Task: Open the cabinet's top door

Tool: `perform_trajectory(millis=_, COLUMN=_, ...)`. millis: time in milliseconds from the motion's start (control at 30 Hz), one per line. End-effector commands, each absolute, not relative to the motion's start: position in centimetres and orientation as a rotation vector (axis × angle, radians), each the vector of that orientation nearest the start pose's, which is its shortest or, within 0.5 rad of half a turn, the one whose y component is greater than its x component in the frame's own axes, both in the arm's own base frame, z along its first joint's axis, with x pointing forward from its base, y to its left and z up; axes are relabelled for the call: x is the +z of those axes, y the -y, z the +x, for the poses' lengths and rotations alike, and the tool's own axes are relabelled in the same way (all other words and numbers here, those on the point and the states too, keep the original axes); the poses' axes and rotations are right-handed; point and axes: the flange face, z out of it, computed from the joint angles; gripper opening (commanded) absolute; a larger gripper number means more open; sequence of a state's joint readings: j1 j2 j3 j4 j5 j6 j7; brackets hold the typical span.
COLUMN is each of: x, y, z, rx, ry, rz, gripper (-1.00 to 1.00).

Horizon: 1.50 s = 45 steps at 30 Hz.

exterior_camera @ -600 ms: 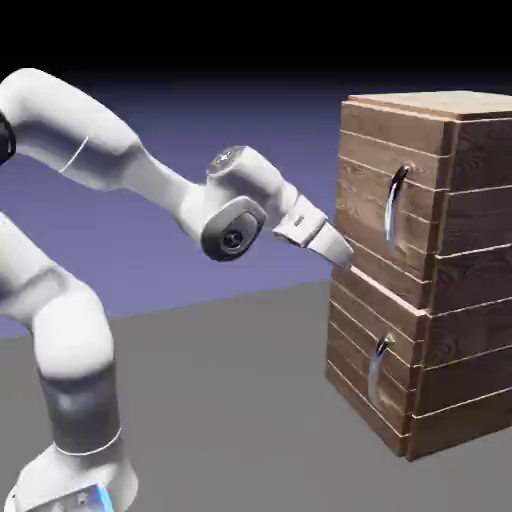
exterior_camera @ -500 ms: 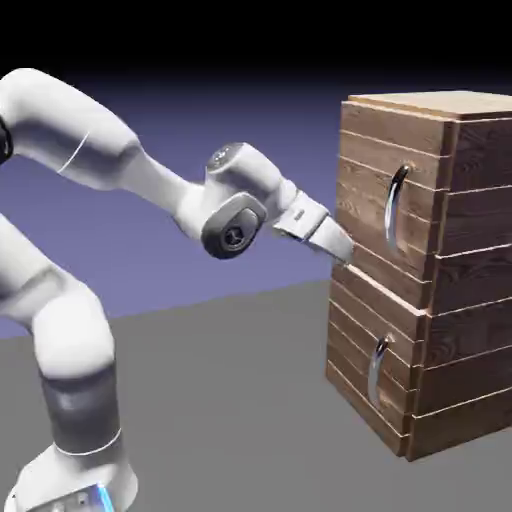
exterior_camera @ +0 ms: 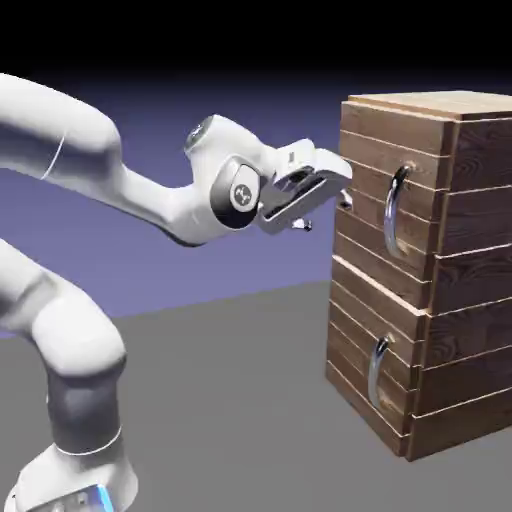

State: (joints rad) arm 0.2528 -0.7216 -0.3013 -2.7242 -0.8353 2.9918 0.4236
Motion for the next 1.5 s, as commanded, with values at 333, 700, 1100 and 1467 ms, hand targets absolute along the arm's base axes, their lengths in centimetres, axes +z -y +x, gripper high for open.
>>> perform_trajectory(millis=333, x=54.9, y=-1.2, z=35.3, rx=-1.813, ry=1.169, rz=-2.813, gripper=1.00)
perform_trajectory(millis=700, x=55.0, y=1.4, z=34.4, rx=-1.990, ry=1.998, rz=-2.640, gripper=1.00)
perform_trajectory(millis=1100, x=53.1, y=5.3, z=34.8, rx=-2.020, ry=2.937, rz=-2.238, gripper=1.00)
perform_trajectory(millis=1467, x=49.7, y=9.1, z=36.4, rx=-1.804, ry=3.797, rz=-1.599, gripper=1.00)
